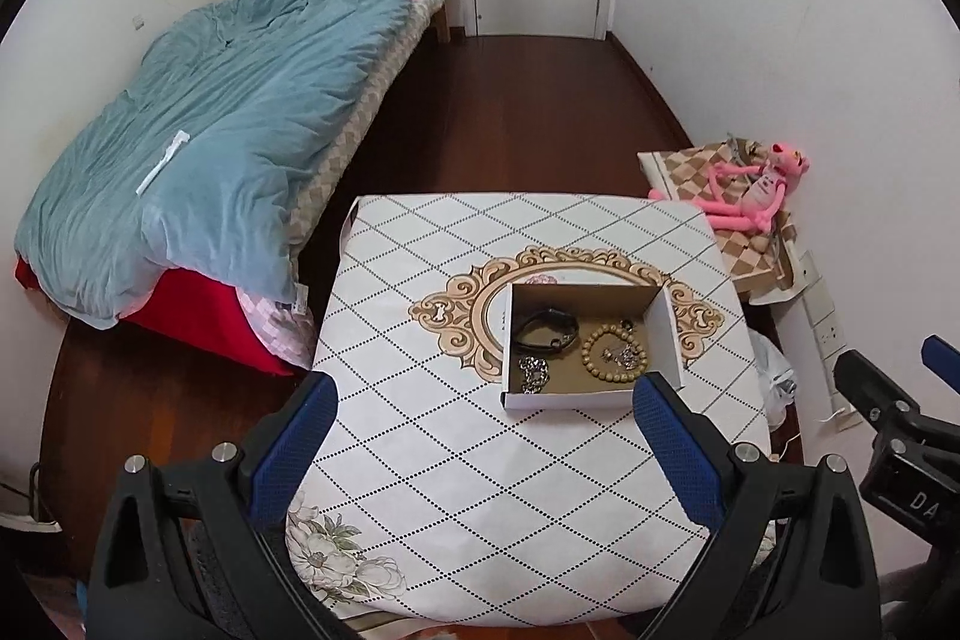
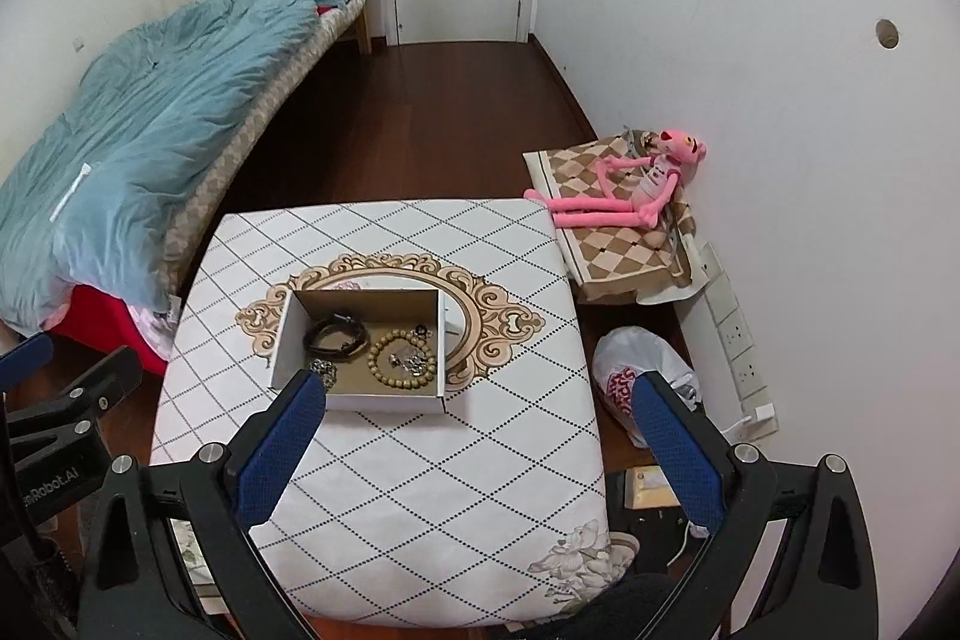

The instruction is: Organize jewelry

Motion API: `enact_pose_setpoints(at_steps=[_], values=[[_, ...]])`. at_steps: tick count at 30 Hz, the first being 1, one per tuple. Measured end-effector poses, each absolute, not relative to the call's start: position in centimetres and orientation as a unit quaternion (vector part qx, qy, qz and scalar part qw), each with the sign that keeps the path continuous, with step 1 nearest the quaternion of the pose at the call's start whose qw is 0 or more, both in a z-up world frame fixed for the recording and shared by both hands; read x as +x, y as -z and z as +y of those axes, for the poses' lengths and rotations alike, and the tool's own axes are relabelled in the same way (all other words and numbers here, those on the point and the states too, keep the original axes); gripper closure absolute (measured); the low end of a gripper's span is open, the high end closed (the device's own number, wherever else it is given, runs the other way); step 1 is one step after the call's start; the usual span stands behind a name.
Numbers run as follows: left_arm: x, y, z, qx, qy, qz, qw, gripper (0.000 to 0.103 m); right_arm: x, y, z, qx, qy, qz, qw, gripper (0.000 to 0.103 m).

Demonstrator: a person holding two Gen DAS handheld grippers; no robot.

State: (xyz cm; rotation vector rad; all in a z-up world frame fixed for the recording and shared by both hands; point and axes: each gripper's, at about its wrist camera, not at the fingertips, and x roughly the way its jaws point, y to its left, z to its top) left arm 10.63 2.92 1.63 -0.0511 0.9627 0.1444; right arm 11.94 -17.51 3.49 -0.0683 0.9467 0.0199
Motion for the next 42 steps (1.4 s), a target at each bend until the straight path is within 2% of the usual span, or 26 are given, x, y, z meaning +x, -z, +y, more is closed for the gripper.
enact_pose_setpoints(at_steps=[42], values=[[10.6, -0.8, 3.5, -0.032, -0.062, 0.481, 0.874, 0.002, 12.6, -2.2, -16.3, -0.046, -0.024, 0.478, 0.877, 0.0]])
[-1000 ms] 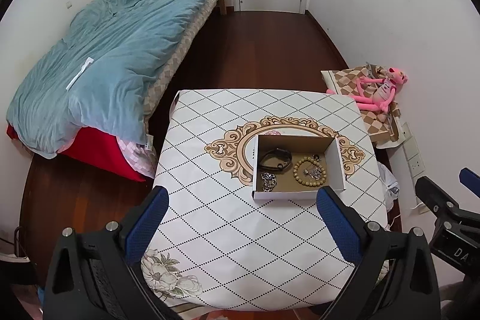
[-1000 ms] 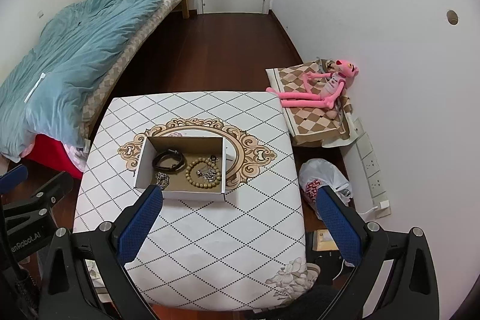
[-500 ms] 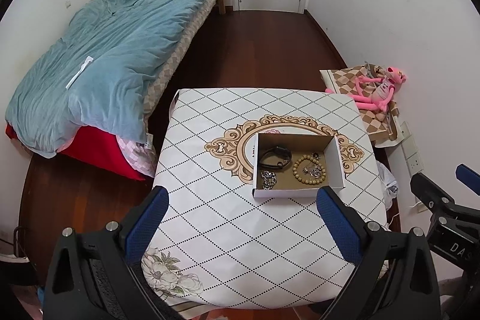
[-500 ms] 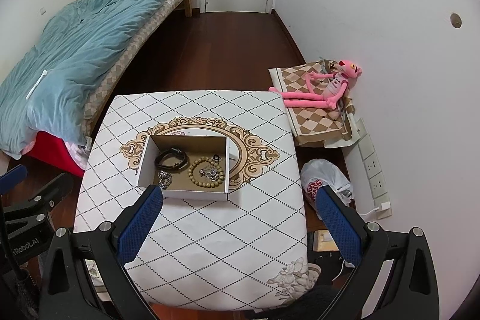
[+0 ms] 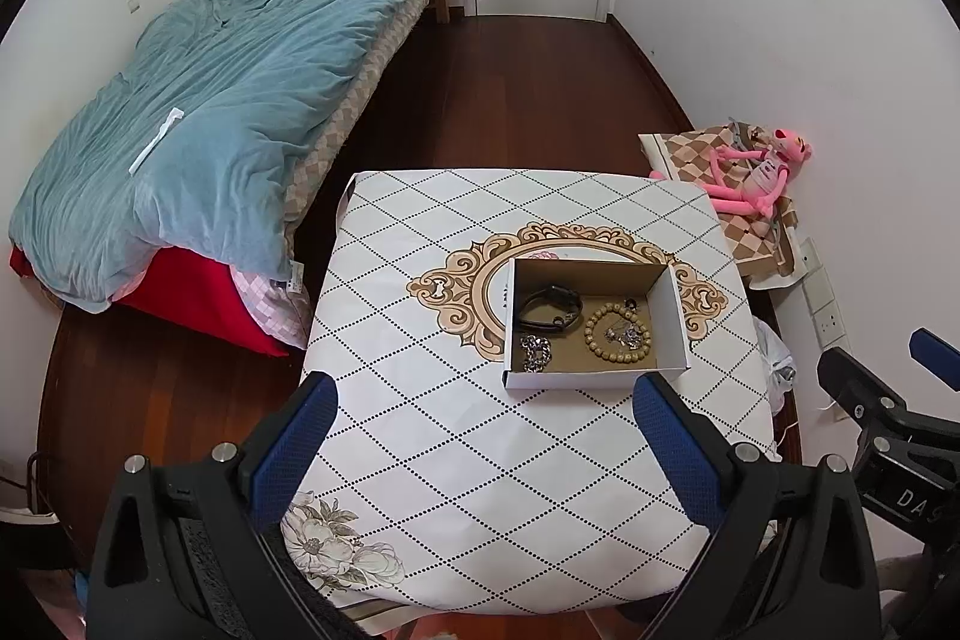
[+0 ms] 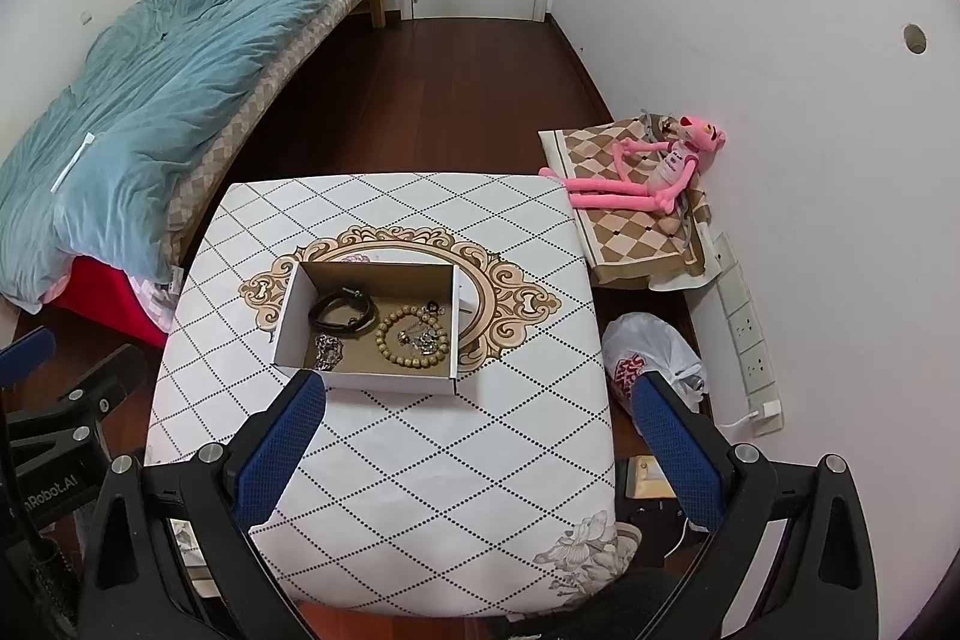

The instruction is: Organize jewelry

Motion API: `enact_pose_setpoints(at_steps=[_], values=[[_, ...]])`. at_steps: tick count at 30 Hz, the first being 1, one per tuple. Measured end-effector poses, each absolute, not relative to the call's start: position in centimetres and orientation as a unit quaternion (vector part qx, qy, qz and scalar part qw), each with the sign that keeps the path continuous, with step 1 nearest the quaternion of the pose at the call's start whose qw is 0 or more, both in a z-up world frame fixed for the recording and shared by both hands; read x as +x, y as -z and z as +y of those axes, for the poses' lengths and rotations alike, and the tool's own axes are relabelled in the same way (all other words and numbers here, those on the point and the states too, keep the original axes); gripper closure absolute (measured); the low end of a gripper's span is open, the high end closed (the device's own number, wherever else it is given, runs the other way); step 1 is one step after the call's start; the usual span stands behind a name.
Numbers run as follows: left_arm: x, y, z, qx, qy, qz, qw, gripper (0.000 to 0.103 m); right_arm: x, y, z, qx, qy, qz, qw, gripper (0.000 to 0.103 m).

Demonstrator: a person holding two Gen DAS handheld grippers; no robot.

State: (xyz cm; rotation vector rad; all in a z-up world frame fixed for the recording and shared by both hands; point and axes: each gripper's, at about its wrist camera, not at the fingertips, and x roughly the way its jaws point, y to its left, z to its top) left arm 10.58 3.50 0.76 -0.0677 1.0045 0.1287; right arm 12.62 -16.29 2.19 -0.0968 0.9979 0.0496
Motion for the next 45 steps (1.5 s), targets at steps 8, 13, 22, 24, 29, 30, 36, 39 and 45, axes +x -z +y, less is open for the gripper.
enact_pose_setpoints(at_steps=[8, 13, 22, 24, 29, 30, 36, 39, 45], values=[[10.39, -0.64, 3.56, -0.034, -0.061, 0.482, 0.874, 0.002, 12.68, -2.06, -16.26, -0.048, -0.025, 0.48, 0.876, 0.0], [10.37, -0.6, 3.63, -0.035, -0.06, 0.482, 0.873, 0.002, 12.75, -1.79, -16.37, -0.047, -0.025, 0.483, 0.874, 0.0], [10.38, -0.68, 3.53, -0.034, -0.056, 0.483, 0.873, 0.002, 12.72, -1.67, -16.43, -0.046, -0.025, 0.484, 0.874, 0.0], [10.37, -0.67, 3.52, -0.034, -0.056, 0.483, 0.873, 0.002, 12.77, -1.71, -16.43, -0.046, -0.025, 0.484, 0.874, 0.0], [10.35, -0.69, 3.48, -0.034, -0.055, 0.484, 0.873, 0.002, 12.84, -1.49, -16.33, -0.048, -0.026, 0.486, 0.872, 0.0], [10.33, -0.71, 3.49, -0.034, -0.055, 0.483, 0.873, 0.002, 12.84, -1.45, -16.34, -0.047, -0.026, 0.486, 0.872, 0.0], [10.46, -0.63, 3.43, -0.033, -0.056, 0.484, 0.873, 0.002, 12.86, -1.33, -16.3, -0.048, -0.026, 0.487, 0.872, 0.0], [10.49, -0.61, 3.45, -0.034, -0.056, 0.484, 0.872, 0.002, 12.87, -1.35, -16.33, -0.048, -0.026, 0.487, 0.872, 0.0], [10.48, -0.58, 3.49, -0.032, -0.055, 0.484, 0.873, 0.003, 12.92, -1.38, -16.27, -0.048, -0.026, 0.486, 0.872, 0.0]])
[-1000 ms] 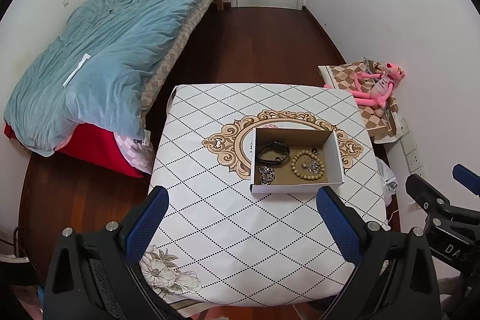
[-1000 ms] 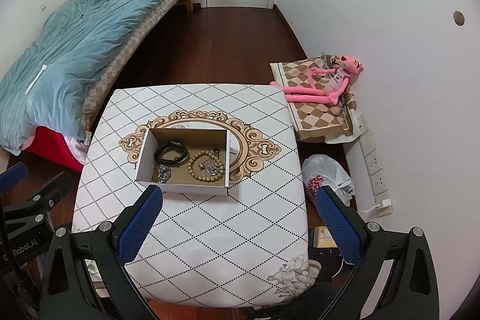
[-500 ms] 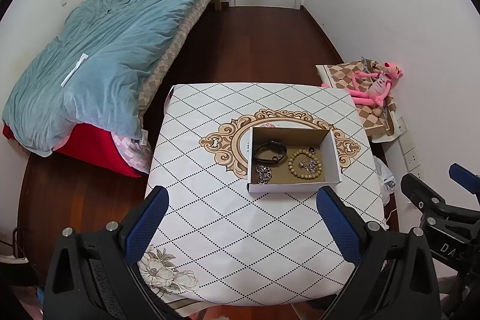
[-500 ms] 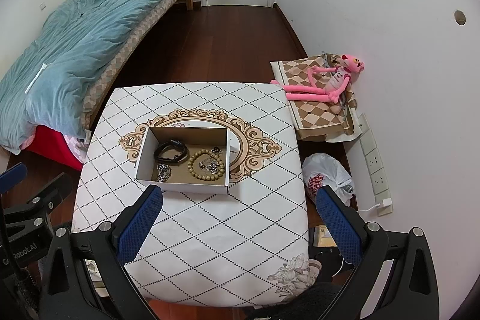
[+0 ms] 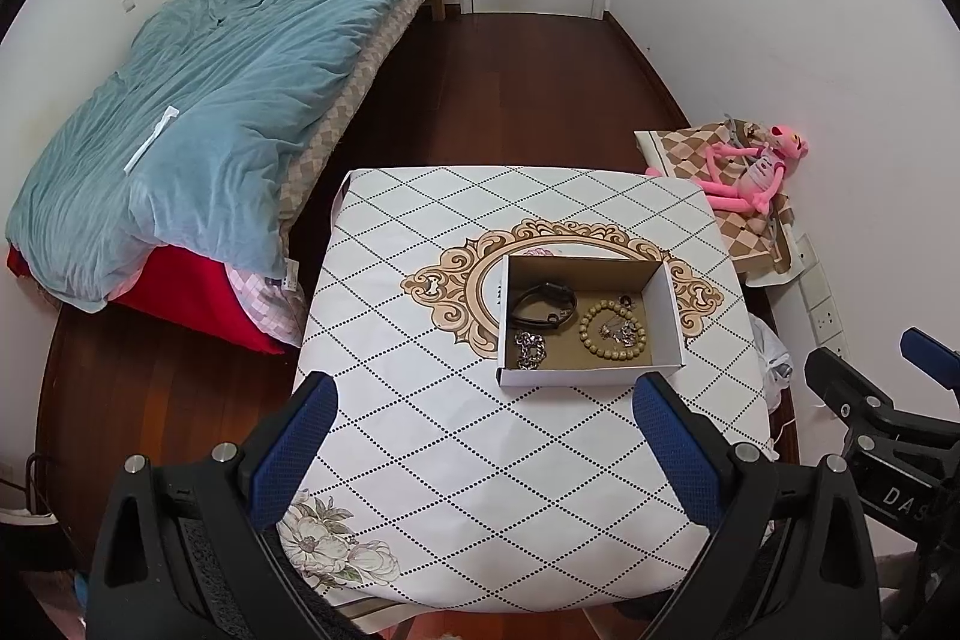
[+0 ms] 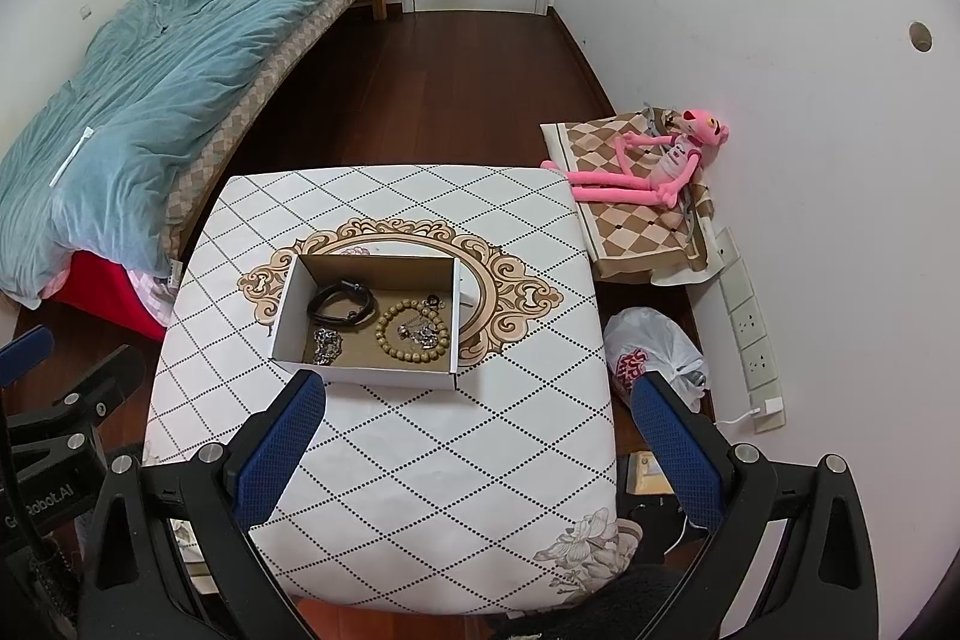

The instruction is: Organize jewelry

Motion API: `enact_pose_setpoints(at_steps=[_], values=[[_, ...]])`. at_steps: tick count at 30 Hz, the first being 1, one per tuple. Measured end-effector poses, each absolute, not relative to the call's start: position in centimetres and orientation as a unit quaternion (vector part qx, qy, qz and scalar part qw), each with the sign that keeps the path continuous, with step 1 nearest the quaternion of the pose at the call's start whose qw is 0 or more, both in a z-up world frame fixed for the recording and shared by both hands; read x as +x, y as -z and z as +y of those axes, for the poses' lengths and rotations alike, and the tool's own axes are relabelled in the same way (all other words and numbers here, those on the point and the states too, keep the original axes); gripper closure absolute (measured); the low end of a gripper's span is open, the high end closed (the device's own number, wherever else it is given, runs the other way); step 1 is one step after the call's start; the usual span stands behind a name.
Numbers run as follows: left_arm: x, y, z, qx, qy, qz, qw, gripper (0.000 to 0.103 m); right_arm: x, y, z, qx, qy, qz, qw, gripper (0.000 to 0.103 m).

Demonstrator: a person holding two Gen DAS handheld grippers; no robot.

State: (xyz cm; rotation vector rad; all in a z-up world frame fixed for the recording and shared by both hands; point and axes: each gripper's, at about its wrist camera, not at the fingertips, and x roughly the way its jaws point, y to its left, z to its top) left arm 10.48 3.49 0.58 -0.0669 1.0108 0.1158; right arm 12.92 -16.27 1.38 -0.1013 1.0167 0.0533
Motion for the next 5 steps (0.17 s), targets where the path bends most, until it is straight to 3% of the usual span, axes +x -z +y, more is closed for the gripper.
enact_pose_setpoints(at_steps=[5], values=[[10.5, -0.63, 3.63, -0.03, -0.057, 0.482, 0.874, 0.003, 12.87, -1.45, -16.23, -0.049, -0.025, 0.488, 0.871, 0.0]])
